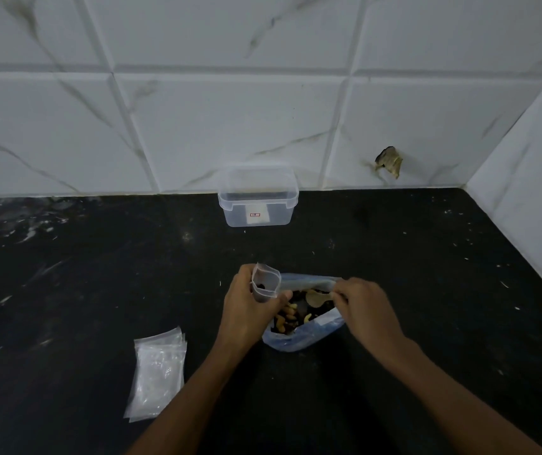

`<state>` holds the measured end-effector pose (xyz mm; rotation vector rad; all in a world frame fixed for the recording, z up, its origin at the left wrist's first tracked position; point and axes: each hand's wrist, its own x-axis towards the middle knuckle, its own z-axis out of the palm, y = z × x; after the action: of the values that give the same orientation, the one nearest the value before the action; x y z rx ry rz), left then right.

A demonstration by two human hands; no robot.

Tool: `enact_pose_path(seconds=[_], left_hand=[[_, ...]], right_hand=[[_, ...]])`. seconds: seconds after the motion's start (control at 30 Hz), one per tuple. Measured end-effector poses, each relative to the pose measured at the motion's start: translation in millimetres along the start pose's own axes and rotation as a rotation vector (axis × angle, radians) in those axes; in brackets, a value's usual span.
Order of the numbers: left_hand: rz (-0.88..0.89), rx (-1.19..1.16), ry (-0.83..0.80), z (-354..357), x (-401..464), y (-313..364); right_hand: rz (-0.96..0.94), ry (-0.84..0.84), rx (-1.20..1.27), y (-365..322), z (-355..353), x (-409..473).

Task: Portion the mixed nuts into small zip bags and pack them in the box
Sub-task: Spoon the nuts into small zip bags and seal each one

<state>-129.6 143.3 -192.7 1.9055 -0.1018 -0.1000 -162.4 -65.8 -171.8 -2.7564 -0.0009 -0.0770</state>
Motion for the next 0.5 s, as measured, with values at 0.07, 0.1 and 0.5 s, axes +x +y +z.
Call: enact_pose_path(seconds=[0.07, 0.1, 0.5], left_hand=[[-0.002, -0.007, -0.022, -0.8, 0.7, 0.5], [-0.003, -0.01, -0.029, -1.0, 1.0, 0.2], [-0.023, -0.018, -0.044, -3.5, 1.2, -0.4]], right_hand=[[0.025, -0.029, 0.074, -4.4, 8.3, 1.2], [0.058, -0.046, 0.121, -7.3, 11.3, 2.2], [0.523, -0.174, 0.546, 7.1, -4.7, 6.8]])
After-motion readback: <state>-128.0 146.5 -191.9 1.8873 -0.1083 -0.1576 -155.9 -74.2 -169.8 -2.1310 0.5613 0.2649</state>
